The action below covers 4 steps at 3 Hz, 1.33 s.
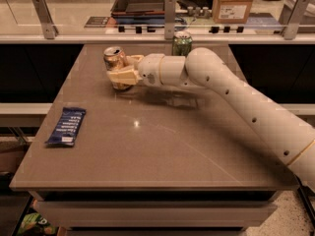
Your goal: Place orange can upright
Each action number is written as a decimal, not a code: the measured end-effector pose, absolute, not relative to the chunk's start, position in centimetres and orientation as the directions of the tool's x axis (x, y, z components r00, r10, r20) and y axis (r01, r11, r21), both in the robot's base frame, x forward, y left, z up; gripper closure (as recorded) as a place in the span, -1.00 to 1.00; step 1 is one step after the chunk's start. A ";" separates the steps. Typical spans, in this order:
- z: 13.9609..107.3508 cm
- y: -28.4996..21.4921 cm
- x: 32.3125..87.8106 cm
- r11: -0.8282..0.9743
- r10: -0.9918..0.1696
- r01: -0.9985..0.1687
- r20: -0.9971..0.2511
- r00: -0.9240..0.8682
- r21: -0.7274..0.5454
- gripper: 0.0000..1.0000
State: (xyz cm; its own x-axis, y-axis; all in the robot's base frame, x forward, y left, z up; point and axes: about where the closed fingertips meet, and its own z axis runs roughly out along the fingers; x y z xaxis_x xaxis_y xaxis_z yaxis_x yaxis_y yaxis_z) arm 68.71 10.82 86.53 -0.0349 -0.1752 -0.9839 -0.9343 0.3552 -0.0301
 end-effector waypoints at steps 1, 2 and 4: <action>86.5 11.1 68.6 0.351 -0.175 -0.936 -0.984 -0.035 -0.030 -0.27; 86.5 11.4 68.5 0.347 -0.175 -0.937 -0.984 -0.034 -0.029 -0.73; 86.5 11.6 68.5 0.343 -0.175 -0.939 -0.984 -0.034 -0.029 -1.00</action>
Offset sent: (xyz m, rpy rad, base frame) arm -0.0007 0.0022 -0.0001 0.0001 0.0003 0.0036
